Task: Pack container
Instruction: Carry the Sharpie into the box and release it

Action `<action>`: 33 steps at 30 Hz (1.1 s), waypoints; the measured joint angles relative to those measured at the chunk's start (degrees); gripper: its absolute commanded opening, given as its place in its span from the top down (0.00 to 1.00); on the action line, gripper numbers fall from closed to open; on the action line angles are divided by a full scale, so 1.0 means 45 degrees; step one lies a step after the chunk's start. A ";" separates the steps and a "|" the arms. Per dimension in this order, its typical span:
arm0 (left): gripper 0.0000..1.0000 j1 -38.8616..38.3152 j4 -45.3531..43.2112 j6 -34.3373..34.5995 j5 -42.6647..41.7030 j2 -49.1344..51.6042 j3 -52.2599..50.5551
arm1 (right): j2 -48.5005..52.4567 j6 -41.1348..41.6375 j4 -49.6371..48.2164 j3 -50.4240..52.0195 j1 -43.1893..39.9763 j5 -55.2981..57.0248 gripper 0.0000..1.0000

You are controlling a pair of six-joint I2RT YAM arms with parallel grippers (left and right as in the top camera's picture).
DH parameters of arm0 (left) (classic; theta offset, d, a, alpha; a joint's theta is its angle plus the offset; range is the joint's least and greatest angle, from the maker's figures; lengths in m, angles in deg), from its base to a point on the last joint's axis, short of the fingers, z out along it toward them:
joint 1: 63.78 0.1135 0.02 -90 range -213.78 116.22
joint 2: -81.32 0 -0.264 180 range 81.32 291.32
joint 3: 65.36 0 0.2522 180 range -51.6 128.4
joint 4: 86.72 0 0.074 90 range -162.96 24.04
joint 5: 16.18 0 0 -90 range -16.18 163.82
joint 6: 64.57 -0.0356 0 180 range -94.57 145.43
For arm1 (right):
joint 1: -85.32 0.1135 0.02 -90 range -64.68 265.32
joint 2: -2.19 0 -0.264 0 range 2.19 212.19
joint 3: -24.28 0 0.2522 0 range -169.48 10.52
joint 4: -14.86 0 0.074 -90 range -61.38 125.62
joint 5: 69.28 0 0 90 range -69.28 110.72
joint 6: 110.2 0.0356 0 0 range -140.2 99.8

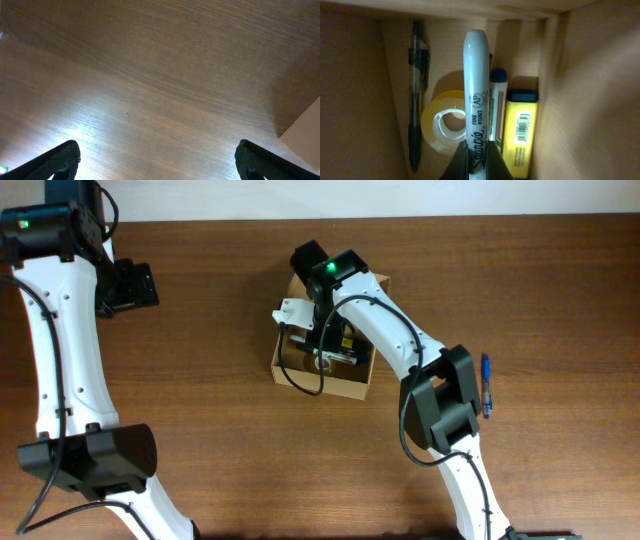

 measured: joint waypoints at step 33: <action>0.00 0.0000 0.0005 0.0000 0.0000 0.0000 0.0000 | -0.8607 0.5464 -0.0559 -0.0277 -0.2467 0.4376 0.33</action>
